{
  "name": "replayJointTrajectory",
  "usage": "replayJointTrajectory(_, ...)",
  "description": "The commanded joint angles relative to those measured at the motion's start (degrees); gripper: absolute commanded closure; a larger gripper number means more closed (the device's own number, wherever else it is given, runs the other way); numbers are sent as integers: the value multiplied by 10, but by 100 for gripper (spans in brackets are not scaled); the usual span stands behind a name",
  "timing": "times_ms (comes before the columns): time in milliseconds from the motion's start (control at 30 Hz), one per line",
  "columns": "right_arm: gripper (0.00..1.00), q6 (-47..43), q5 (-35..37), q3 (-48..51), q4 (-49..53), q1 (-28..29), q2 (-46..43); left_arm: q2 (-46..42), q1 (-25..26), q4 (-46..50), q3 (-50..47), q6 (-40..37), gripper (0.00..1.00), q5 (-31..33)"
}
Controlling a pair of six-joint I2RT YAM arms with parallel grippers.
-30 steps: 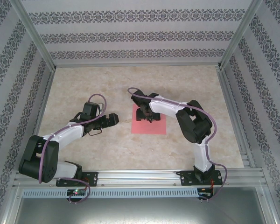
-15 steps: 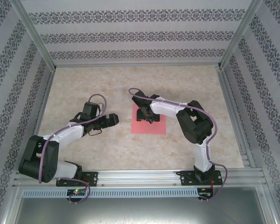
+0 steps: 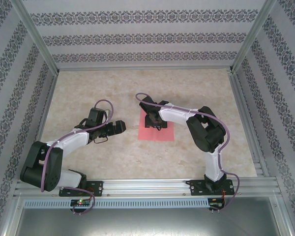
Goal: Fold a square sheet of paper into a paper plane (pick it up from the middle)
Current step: Fold the square sheet of paper in half at the center of the table.
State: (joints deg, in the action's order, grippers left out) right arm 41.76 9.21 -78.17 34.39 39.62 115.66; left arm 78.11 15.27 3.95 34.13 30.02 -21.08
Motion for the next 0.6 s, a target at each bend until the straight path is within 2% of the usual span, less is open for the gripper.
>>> replayJointTrajectory(0, 33, -6, -2, 19, 12, -1, 10, 4, 9, 18, 14, -7, 0, 4)
replayJointTrajectory(133, 42, -10, -1, 18, 9, -2, 0, 5, 10, 19, 15, -7, 0, 4)
replayJointTrajectory(267, 45, -15, 6, 16, 11, -2, -11, 7, 12, 20, 18, -7, 0, 4)
replayJointTrajectory(567, 70, -26, -3, 18, 1, -3, -35, -5, 13, 25, 22, -3, 0, 4)
